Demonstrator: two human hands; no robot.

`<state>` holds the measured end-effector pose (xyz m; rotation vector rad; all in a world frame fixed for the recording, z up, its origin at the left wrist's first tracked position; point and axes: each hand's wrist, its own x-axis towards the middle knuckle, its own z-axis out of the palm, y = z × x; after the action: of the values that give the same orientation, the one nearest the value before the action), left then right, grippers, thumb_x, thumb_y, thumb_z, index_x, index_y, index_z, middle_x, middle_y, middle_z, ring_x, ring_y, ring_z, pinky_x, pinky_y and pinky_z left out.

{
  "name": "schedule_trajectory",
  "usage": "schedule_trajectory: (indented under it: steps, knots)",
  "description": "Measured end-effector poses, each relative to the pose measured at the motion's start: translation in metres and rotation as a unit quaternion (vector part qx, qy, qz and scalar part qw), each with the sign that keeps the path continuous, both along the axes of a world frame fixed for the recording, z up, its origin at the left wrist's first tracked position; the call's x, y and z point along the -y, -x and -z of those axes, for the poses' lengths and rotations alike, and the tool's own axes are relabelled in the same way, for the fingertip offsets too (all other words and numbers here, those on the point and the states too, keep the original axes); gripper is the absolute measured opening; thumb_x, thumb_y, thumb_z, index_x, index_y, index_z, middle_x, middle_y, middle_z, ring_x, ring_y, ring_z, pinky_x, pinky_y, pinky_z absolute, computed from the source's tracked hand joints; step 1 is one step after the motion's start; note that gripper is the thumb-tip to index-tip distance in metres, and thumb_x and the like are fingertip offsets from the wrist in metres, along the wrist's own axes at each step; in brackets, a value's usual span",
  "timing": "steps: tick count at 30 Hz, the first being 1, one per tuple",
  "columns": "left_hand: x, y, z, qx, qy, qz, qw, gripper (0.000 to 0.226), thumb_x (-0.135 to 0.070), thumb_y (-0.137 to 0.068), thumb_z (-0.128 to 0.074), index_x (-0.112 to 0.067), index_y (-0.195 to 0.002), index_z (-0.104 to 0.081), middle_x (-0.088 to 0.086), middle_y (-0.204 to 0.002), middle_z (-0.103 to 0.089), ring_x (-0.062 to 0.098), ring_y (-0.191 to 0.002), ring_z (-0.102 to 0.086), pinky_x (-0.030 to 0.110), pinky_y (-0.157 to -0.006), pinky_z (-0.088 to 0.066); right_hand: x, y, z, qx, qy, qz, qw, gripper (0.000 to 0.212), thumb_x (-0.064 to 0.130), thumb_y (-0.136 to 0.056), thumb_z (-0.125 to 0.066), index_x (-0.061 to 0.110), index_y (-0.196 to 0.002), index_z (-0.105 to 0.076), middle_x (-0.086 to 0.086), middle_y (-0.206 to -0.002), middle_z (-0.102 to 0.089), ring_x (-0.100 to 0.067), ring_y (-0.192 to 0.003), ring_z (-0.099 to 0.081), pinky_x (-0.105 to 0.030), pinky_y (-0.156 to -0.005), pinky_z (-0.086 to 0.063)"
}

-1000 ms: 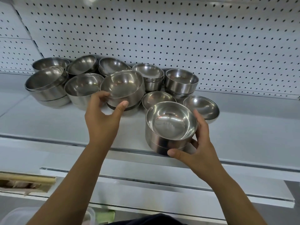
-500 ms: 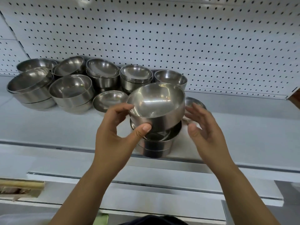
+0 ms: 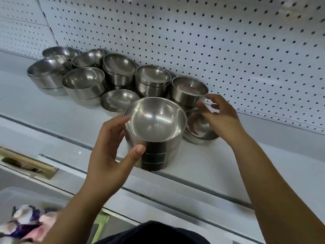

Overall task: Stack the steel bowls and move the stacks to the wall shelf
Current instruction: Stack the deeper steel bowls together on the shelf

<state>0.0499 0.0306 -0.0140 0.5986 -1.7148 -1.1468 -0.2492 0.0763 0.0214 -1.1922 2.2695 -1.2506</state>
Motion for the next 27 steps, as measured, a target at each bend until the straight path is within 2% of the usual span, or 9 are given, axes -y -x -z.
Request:
schedule_trajectory:
  steps: [3,6,9,13,15,17,20,24,27]
  knots:
    - [-0.015,0.006,-0.001,-0.005,-0.016,-0.023,1.0,0.068,-0.034,-0.086,-0.074,-0.031,-0.145,-0.043,0.004,-0.15,-0.052,0.03,-0.14,-0.049,0.066,-0.111,-0.04,0.02,0.011,-0.001,-0.027,-0.043,-0.021,0.998,0.056,0.056,-0.093,-0.067,0.034,-0.141,-0.052,0.005,-0.143,-0.057,-0.021,-0.128,-0.056,-0.044,-0.109,-0.047]
    - [-0.028,0.017,-0.005,0.025,0.004,-0.051,0.998,0.086,-0.038,-0.079,-0.079,-0.033,-0.152,-0.033,-0.007,-0.156,-0.044,0.021,-0.145,-0.043,0.054,-0.117,-0.038,0.033,0.018,-0.001,-0.051,-0.036,-0.042,0.997,0.053,0.048,-0.096,-0.066,0.028,-0.144,-0.052,0.003,-0.134,-0.059,-0.019,-0.117,-0.057,-0.03,-0.098,-0.041]
    - [-0.032,0.028,-0.005,0.037,0.007,-0.073,0.997,0.103,-0.042,-0.072,-0.083,-0.04,-0.155,-0.022,-0.019,-0.156,-0.037,0.011,-0.145,-0.04,0.046,-0.117,-0.04,0.044,0.026,0.004,-0.077,-0.04,-0.042,0.995,0.048,0.046,-0.096,-0.066,0.019,-0.136,-0.061,-0.002,-0.131,-0.065,-0.023,-0.121,-0.058,-0.025,-0.09,-0.035]
    - [-0.036,0.038,-0.004,0.025,-0.025,-0.092,0.995,0.115,-0.048,-0.069,-0.083,-0.051,-0.156,-0.008,-0.038,-0.153,-0.032,-0.007,-0.143,-0.036,0.015,-0.112,-0.038,0.05,0.034,0.015,-0.087,-0.015,-0.024,0.996,0.04,0.046,-0.092,-0.071,0.014,-0.118,-0.07,-0.002,-0.113,-0.071,-0.023,-0.108,-0.064,-0.026,-0.082,-0.038]
    - [-0.038,0.04,-0.004,0.018,-0.045,-0.099,0.994,0.116,-0.05,-0.068,-0.082,-0.055,-0.156,-0.005,-0.045,-0.15,-0.029,-0.014,-0.141,-0.035,0.007,-0.106,-0.036,0.048,0.036,0.016,-0.092,0.01,-0.019,0.996,0.036,0.043,-0.091,-0.073,0.015,-0.113,-0.071,-0.001,-0.11,-0.071,-0.021,-0.103,-0.064,-0.026,-0.082,-0.039]
    - [-0.039,0.04,-0.002,0.018,-0.057,-0.102,0.993,0.119,-0.051,-0.068,-0.082,-0.053,-0.158,-0.004,-0.045,-0.152,-0.027,-0.016,-0.14,-0.033,0.006,-0.107,-0.036,0.044,0.035,0.012,-0.092,0.045,-0.021,0.994,0.033,0.041,-0.09,-0.075,0.016,-0.11,-0.071,0.004,-0.106,-0.07,-0.016,-0.099,-0.062,-0.024,-0.08,-0.04]
    - [-0.039,0.038,0.0,0.02,-0.063,-0.102,0.993,0.117,-0.051,-0.068,-0.082,-0.052,-0.159,-0.007,-0.036,-0.157,-0.029,-0.012,-0.141,-0.035,0.009,-0.108,-0.038,0.031,0.03,-0.005,-0.078,0.089,-0.04,0.992,0.026,0.042,-0.09,-0.075,0.022,-0.105,-0.068,0.014,-0.097,-0.066,-0.006,-0.092,-0.06,-0.008,-0.073,-0.037]
    - [-0.039,0.036,0.0,0.033,-0.069,-0.105,0.992,0.111,-0.055,-0.067,-0.081,-0.058,-0.155,-0.013,-0.031,-0.157,-0.033,-0.008,-0.139,-0.041,0.021,-0.11,-0.046,0.008,0.011,-0.037,-0.001,0.142,-0.107,0.984,0.017,0.037,-0.092,-0.075,0.031,-0.106,-0.068,0.016,-0.1,-0.073,0.005,-0.097,-0.068,-0.012,-0.083,-0.05]
    - [-0.038,0.034,-0.002,0.041,-0.069,-0.101,0.992,0.107,-0.054,-0.069,-0.08,-0.056,-0.155,-0.017,-0.028,-0.156,-0.038,-0.001,-0.139,-0.044,0.035,-0.111,-0.046,-0.007,-0.009,-0.051,0.06,0.162,-0.164,0.971,0.015,0.025,-0.092,-0.076,0.032,-0.103,-0.068,0.014,-0.101,-0.076,0.007,-0.096,-0.07,-0.008,-0.08,-0.051]
